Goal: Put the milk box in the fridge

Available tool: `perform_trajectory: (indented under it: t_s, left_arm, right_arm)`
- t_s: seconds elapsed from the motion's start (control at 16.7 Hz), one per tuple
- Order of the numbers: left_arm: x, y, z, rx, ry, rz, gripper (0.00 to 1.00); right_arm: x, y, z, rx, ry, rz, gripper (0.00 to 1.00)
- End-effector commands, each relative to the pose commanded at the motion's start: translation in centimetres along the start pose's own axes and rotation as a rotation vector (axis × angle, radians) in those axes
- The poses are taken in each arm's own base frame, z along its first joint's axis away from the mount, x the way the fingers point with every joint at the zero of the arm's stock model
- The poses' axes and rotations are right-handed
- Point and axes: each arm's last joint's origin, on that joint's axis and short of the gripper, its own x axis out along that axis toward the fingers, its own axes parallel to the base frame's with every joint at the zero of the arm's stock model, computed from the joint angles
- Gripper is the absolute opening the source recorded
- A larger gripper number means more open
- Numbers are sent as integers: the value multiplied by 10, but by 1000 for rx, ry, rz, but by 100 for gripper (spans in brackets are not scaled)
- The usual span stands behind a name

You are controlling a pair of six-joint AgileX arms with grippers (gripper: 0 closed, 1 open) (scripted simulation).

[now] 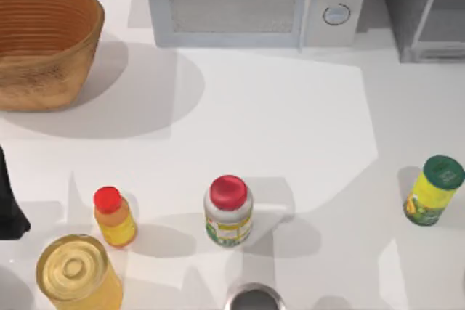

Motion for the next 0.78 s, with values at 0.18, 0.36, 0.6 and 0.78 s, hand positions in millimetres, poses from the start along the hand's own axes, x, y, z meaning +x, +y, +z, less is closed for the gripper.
perform_trajectory:
  t_s: [0.18,0.36,0.6,0.78]
  left_arm:
    - [0,0,0,0,0,0,100]
    - [0,0,0,0,0,0,100]
    - [0,0,0,0,0,0,100]
    - [0,0,0,0,0,0,100]
  right_arm:
    - [0,0,0,0,0,0,15]
    - [0,0,0,0,0,0,38]
    - [0,0,0,0,0,0,68]
    - [0,0,0,0,0,0,90]
